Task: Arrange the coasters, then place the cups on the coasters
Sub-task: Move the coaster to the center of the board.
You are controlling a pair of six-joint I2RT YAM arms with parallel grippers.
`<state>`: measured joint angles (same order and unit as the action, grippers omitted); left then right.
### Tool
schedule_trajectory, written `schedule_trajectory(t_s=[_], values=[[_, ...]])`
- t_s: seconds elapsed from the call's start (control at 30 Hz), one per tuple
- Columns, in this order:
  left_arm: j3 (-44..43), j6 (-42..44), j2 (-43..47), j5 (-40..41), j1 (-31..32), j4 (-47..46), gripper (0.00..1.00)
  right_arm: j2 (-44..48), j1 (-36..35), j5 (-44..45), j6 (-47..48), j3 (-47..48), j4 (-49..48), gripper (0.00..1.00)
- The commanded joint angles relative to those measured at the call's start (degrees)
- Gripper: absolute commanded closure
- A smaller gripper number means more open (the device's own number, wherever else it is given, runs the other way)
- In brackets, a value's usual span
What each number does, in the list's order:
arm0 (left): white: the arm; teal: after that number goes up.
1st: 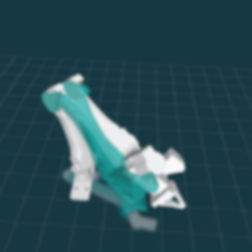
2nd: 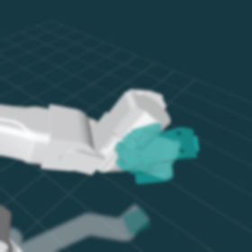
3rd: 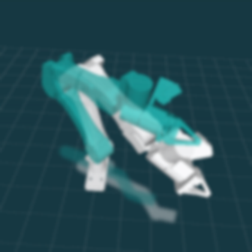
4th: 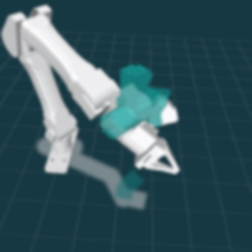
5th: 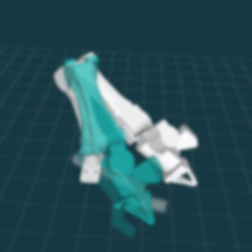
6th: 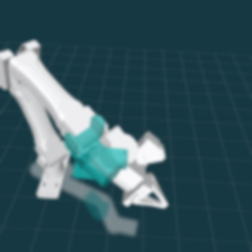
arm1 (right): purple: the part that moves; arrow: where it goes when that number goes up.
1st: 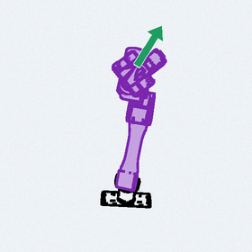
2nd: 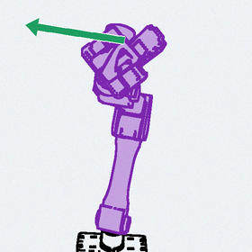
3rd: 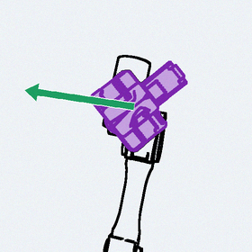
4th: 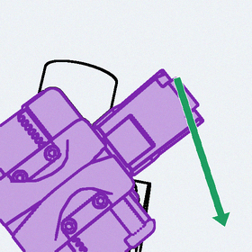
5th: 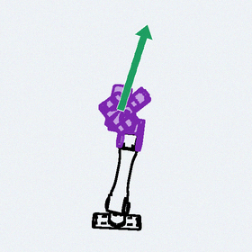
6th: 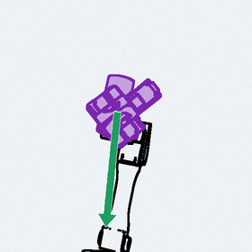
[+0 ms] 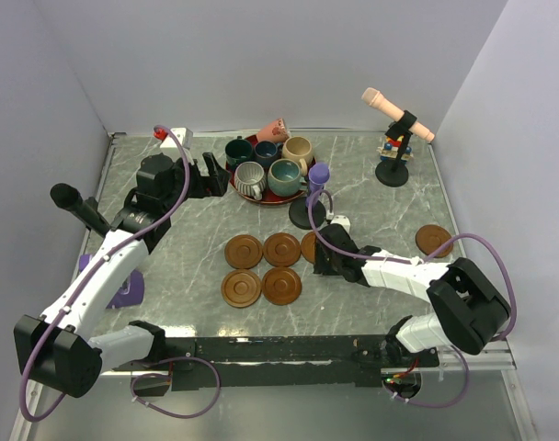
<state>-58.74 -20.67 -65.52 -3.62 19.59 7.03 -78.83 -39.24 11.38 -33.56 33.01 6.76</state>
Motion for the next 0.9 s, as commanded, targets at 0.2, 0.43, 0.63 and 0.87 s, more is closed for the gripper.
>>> schedule_trajectory(t_s=[0.2, 0.43, 0.63, 0.87], values=[[-0.7, 0.3, -0.2, -0.2, 0.3, -1.6, 0.03, 4.9, -0.7, 1.0, -0.7, 0.2, 6.2, 0.47], [-0.6, 0.2, -0.3, -0.1, 0.4, -1.8, 0.03, 17.3, -0.6, 6.6, -0.7, 3.3, 18.4, 0.38], [-0.4, 0.0, 0.8, 0.6, 0.4, -1.6, 0.03, 23.9, 11.9, 4.5, 4.8, 6.4, 21.5, 0.36], [-0.3, -0.3, 1.9, 1.1, 0.4, -1.7, 0.03, 20.4, 35.0, -1.3, 11.9, 9.2, 15.3, 0.33]])
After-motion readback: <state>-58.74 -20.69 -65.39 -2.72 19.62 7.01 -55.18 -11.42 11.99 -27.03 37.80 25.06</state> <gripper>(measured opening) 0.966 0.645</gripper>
